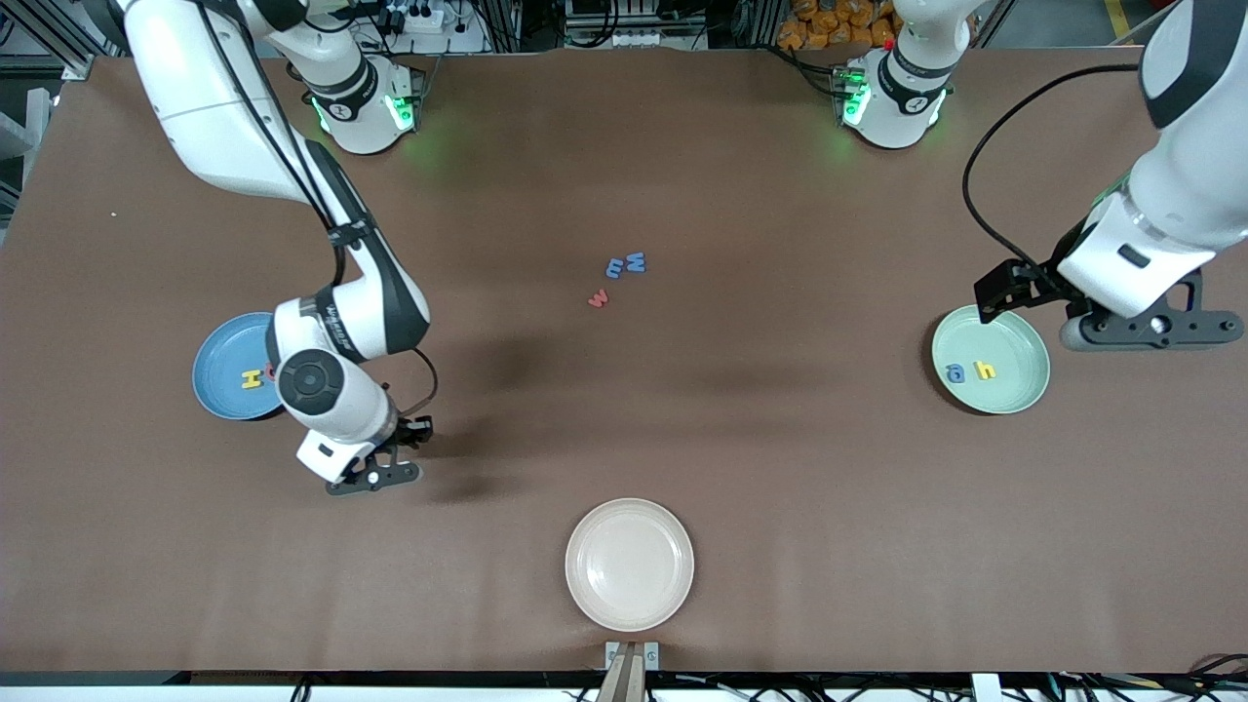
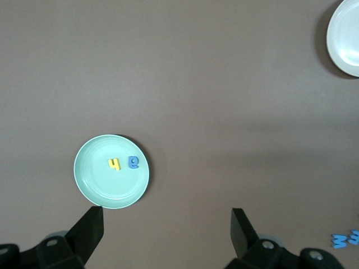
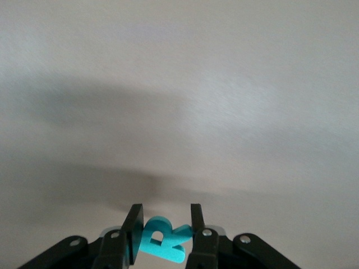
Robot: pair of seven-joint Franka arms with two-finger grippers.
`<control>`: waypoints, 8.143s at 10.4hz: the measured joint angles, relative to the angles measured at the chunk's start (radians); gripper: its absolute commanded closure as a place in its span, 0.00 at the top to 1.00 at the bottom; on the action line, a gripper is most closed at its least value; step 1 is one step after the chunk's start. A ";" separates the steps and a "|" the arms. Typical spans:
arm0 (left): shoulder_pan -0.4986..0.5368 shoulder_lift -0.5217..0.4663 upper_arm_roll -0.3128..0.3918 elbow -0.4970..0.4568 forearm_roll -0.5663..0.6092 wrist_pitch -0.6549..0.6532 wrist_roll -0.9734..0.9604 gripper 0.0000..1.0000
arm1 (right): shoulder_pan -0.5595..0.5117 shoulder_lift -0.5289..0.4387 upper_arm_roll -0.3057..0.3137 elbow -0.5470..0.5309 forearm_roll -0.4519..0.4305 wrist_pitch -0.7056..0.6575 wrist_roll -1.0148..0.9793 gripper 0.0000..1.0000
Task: Sort uppercase to blue plate, lowercase to green plate
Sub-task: 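Carry the cyan R to the blue plate and release it, then reach the left gripper to the pink m while the right gripper hovers, then grasp the pink m with the left gripper and lift it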
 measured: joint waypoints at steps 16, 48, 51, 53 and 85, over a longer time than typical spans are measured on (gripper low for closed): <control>-0.503 -0.112 0.518 0.047 -0.147 -0.125 0.000 1.00 | -0.199 -0.166 -0.316 -0.364 0.173 0.039 -0.911 0.36; -0.976 0.468 0.204 -0.206 0.270 0.705 -0.692 0.96 | 0.135 -0.379 -0.243 -0.204 0.271 -0.341 -0.067 1.00; -0.996 0.533 0.204 -0.201 0.303 0.756 -0.473 0.96 | 0.164 -0.389 -0.241 -0.156 0.271 -0.390 0.019 1.00; -0.994 0.564 0.206 -0.195 0.304 0.758 -0.368 0.89 | 0.164 -0.389 -0.243 -0.142 0.271 -0.391 0.019 1.00; -0.885 0.481 0.246 -0.050 0.175 0.426 -0.244 0.00 | 0.196 -0.404 -0.148 -0.092 0.271 -0.497 0.038 1.00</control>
